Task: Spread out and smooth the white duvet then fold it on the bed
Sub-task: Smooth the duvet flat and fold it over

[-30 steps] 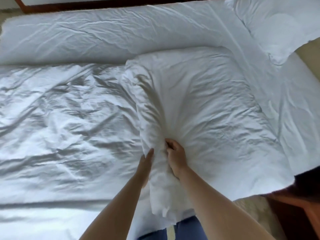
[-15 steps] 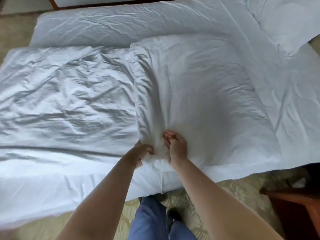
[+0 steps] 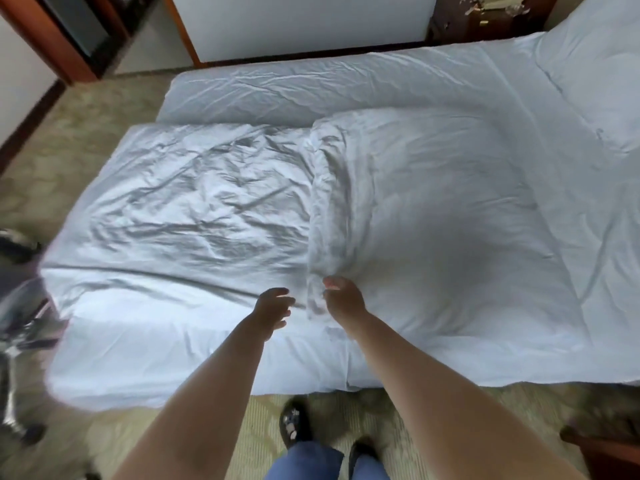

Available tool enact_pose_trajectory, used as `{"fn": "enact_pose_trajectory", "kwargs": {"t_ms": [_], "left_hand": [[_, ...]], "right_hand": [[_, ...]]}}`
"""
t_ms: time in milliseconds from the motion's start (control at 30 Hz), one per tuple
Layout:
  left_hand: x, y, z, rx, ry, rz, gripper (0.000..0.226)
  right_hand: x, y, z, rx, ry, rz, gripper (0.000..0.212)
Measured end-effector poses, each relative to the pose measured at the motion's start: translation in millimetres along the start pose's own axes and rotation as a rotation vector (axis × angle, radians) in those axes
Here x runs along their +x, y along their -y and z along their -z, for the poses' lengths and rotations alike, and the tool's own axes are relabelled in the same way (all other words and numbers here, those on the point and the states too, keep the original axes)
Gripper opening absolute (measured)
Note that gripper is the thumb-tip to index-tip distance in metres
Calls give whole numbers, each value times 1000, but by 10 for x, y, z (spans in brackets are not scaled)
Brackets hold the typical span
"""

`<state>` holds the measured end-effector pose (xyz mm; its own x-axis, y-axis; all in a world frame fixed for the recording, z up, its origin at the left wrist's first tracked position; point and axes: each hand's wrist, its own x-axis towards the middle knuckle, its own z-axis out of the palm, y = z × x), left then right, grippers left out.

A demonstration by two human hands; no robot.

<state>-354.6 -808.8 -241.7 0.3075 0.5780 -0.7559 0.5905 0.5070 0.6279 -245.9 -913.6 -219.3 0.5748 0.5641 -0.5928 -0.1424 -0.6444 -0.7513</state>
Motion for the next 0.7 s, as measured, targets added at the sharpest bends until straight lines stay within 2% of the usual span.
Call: {"fn": "enact_pose_trajectory", "kwargs": {"t_ms": [100,200,367,533,700], "left_hand": [[-120,-111,302,26,-51,-62,35],[-188,-206,700,17,-76,-118,34],[-130,-267,1623,-10,-95,-152,26],[70,-207,2622,32,-112,-186,32],[299,-158,3373,43,-209,-167,30]], "right_hand": [[-97,271,-125,-302,38,149,49],[-155,539,-393,-447,95,204,57],[-208,1006,-1116,-598,136,310,59],[-196,1425,-2031,-663,159,374,59],[-97,1698,-2741,-720,222,390,59]]}}
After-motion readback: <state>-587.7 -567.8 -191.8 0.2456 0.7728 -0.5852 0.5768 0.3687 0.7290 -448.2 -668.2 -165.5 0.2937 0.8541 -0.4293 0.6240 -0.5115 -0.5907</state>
